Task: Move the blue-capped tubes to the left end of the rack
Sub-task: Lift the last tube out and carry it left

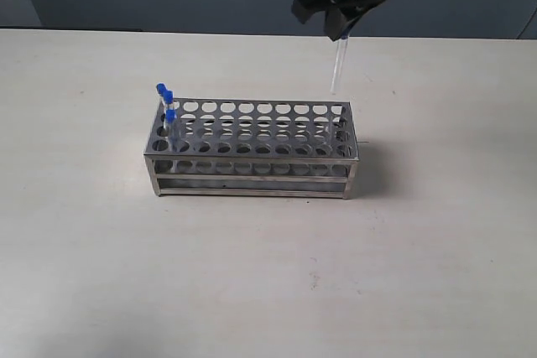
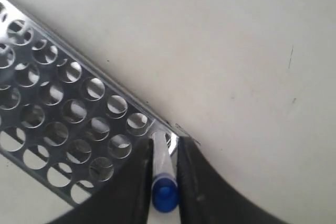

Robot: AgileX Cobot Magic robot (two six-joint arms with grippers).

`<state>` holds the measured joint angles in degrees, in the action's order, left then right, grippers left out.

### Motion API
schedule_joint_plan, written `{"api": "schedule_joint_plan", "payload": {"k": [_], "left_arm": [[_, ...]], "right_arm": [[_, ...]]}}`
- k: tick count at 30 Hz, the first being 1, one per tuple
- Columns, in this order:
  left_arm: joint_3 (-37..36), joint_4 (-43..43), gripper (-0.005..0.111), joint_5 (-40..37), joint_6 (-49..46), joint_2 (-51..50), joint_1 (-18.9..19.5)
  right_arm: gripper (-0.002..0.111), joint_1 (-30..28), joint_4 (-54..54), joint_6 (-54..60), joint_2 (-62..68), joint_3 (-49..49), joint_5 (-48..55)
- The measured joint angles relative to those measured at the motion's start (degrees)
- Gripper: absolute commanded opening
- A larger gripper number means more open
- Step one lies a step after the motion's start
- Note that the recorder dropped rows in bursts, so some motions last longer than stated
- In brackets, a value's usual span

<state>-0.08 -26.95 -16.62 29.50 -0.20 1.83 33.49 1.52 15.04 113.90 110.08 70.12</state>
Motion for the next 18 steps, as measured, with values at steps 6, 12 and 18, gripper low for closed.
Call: {"api": "schedule_joint_plan", "payload": {"k": [6, 12, 18], "left_arm": [[0.0, 0.0, 0.001, 0.0, 0.0, 0.0, 0.0], [0.0, 0.0, 0.001, 0.0, 0.0, 0.0, 0.0], [0.0, 0.0, 0.001, 0.0, 0.0, 0.0, 0.0]], "right_arm": [[0.007, 4.2, 4.1, 4.3, -1.4, 0.0, 0.0], [-0.001, 9.1, 12.6, 12.2, -0.7, 0.0, -4.5], [-0.001, 13.7, 14.2, 16.3, 2.0, 0.0, -8.5]]}}
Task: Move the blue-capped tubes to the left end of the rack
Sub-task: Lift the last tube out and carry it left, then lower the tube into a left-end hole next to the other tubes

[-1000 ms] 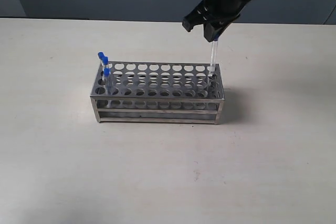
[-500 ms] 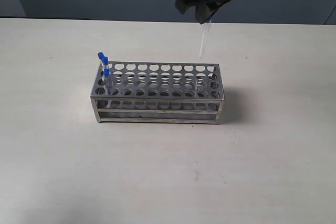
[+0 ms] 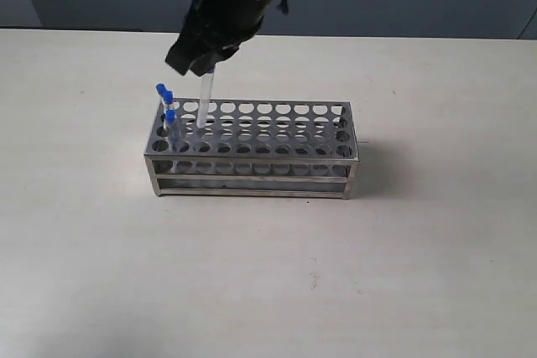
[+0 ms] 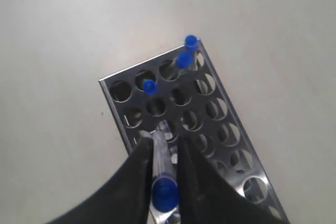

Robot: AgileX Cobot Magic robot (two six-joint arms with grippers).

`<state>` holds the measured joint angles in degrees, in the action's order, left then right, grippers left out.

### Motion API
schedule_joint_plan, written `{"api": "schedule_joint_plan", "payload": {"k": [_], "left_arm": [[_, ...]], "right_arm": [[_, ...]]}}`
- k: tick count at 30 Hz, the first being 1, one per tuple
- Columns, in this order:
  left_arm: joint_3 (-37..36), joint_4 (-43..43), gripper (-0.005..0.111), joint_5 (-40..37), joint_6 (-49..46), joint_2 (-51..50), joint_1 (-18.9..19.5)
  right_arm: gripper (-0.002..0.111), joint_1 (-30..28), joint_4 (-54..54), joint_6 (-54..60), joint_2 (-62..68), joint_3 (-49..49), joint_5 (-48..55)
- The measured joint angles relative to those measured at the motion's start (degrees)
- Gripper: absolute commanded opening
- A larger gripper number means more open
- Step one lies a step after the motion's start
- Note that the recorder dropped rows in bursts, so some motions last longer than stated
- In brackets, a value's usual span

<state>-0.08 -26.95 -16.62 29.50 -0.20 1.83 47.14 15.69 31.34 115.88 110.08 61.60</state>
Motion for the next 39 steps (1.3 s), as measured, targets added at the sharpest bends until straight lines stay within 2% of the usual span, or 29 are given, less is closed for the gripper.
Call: {"api": "schedule_joint_plan", "payload": {"k": [17, 39], "left_arm": [[0.0, 0.0, 0.001, 0.0, 0.0, 0.0, 0.0], [0.0, 0.0, 0.001, 0.0, 0.0, 0.0, 0.0]], "right_arm": [[-0.001, 2.4, 3.8, 2.6, 1.7, 0.0, -5.7], [-0.001, 2.8, 6.7, 3.5, 4.1, 0.0, -4.5]]}}
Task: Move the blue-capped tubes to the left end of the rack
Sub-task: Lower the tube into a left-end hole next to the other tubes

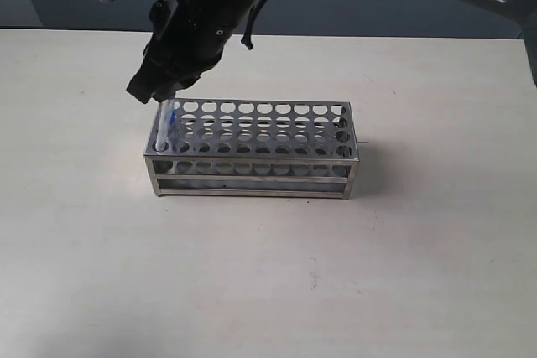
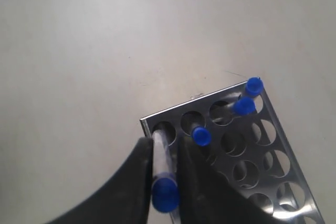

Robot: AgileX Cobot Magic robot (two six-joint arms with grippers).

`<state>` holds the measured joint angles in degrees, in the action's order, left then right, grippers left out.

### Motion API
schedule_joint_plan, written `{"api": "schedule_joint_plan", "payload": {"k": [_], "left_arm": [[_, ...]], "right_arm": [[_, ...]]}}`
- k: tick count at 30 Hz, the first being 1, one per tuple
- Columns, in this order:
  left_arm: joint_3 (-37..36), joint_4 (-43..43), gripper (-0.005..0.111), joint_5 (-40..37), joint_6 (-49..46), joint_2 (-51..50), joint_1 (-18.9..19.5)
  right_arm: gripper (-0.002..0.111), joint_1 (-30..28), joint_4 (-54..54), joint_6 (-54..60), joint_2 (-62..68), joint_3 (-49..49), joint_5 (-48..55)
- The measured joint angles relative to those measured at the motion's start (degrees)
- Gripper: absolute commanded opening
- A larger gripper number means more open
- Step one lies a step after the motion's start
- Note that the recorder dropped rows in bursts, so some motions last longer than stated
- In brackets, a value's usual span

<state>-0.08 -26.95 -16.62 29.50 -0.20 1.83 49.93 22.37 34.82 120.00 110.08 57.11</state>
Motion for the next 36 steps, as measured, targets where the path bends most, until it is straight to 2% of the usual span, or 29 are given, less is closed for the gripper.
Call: {"api": "schedule_joint_plan", "payload": {"k": [33, 35, 36], "left_arm": [[0.0, 0.1, 0.001, 0.0, 0.0, 0.0, 0.0], [0.0, 0.1, 0.001, 0.0, 0.0, 0.0, 0.0], [0.0, 0.1, 0.001, 0.0, 0.0, 0.0, 0.0]], "right_arm": [[0.000, 1.9, 3.2, 5.5, 6.5, 0.0, -4.3], [0.014, 1.9, 3.1, 5.5, 6.7, 0.0, -4.1], [0.026, 1.9, 3.1, 5.5, 6.7, 0.0, -4.0]]}}
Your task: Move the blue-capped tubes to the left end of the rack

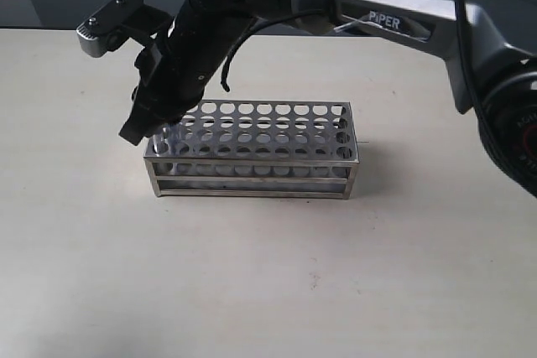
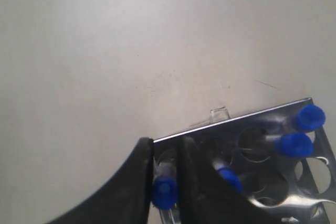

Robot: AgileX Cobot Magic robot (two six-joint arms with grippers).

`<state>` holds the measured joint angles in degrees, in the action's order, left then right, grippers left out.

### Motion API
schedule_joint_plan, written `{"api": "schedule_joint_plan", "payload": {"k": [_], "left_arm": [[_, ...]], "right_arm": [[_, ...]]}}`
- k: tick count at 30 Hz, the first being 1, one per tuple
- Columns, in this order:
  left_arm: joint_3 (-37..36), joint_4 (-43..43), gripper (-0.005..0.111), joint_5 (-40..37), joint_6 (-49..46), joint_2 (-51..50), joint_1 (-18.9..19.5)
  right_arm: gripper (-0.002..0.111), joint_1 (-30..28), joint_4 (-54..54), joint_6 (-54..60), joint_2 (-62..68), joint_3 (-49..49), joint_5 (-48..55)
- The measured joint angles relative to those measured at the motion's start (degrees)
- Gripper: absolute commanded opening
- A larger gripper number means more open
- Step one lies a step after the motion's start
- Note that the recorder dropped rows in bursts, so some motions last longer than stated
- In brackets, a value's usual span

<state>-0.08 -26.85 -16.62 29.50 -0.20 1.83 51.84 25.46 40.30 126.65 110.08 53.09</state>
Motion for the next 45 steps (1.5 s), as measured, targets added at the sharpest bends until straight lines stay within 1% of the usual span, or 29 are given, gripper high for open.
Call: {"api": "schedule_joint_plan", "payload": {"k": [1, 2, 10, 14, 15, 17, 20, 22, 26, 29, 39, 45], "left_arm": [[0.0, 0.0, 0.001, 0.0, 0.0, 0.0, 0.0], [0.0, 0.0, 0.001, 0.0, 0.0, 0.0, 0.0], [0.0, 0.0, 0.001, 0.0, 0.0, 0.0, 0.0], [0.0, 0.0, 0.001, 0.0, 0.0, 0.0, 0.0], [0.0, 0.0, 0.001, 0.0, 0.0, 0.0, 0.0], [0.0, 0.0, 0.001, 0.0, 0.0, 0.0, 0.0], [0.0, 0.0, 0.001, 0.0, 0.0, 0.0, 0.0], [0.0, 0.0, 0.001, 0.0, 0.0, 0.0, 0.0], [0.0, 0.0, 0.001, 0.0, 0.0, 0.0, 0.0], [0.0, 0.0, 0.001, 0.0, 0.0, 0.0, 0.0], [0.0, 0.0, 0.001, 0.0, 0.0, 0.0, 0.0], [0.0, 0.0, 0.001, 0.0, 0.0, 0.0, 0.0]], "right_arm": [[0.037, 0.0, 0.0, 0.0, 0.0, 0.0, 0.4], [0.044, 0.0, 0.1, 0.0, 0.0, 0.0, 1.2], [0.045, 0.1, 0.4, -1.5, -0.3, 0.0, 5.0], [0.045, 0.1, -0.4, -3.1, -2.8, 0.0, 6.9], [0.043, 0.1, -1.1, -3.8, -3.6, 0.0, 7.3], [0.036, 0.2, -3.5, -6.5, -5.9, 0.0, 7.9], [0.016, 0.2, -9.1, -11.3, -9.6, 0.0, 9.5], [0.001, 0.2, -12.3, -13.9, -12.0, 0.0, 11.0], [0.000, 0.2, -15.9, -16.5, -17.0, 0.0, 15.1], [0.000, 0.2, -16.2, -17.9, -20.3, 0.0, 16.4], [0.000, 0.2, -16.8, -27.6, -31.2, -0.6, 16.7], [0.000, 0.2, -17.2, -29.6, -36.9, -0.6, 16.7]]}}
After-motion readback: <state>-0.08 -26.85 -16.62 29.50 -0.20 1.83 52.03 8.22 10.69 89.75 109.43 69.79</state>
